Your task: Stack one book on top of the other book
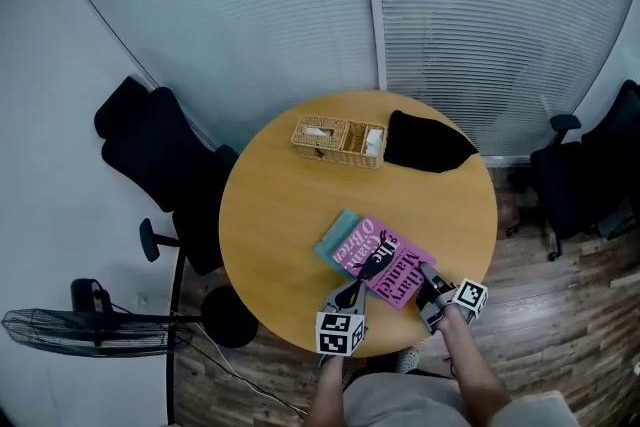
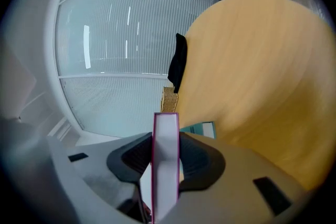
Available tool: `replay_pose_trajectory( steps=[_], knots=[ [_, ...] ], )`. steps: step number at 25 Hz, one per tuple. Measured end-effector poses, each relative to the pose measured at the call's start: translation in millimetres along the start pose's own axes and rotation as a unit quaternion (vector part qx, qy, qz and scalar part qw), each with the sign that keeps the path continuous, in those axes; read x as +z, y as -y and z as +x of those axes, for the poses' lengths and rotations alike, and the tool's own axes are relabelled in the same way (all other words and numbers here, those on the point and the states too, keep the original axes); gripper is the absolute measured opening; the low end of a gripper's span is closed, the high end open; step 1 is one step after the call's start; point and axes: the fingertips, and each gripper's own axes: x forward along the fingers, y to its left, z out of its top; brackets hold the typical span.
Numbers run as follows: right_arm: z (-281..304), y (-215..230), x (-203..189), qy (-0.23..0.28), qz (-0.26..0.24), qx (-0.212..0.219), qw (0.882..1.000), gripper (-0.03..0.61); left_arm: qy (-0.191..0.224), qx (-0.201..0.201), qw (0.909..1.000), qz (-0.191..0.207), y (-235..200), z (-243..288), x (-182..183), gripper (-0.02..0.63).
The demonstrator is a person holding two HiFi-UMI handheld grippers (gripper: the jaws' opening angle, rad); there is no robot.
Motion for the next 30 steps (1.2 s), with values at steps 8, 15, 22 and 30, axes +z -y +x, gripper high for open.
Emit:
replay_pose_trajectory(
  steps=[8, 15, 22, 30],
  knots=[
    [43, 8, -2, -0.013, -0.009, -0.017, 1.0, 0.152, -0.032, 0.0, 0.9993, -0.02, -32, 15, -19, 0.028],
    [77, 2, -15, -0.027, -0.017, -0.008, 0.999, 0.152, -0.037, 0.02, 0.9987, -0.027, -71, 27, -20, 0.028],
    [86, 12, -23, -0.042, -0.015, -0.024, 0.999, 0.153, -0.03, 0.036, 0.998, -0.043, -97, 49, -11, 0.028],
    [83, 18, -27, -0.078, -0.024, -0.033, 0.996, 0.153, -0.023, 0.043, 0.9979, -0.043, -109, 73, 12, 0.028]
  ],
)
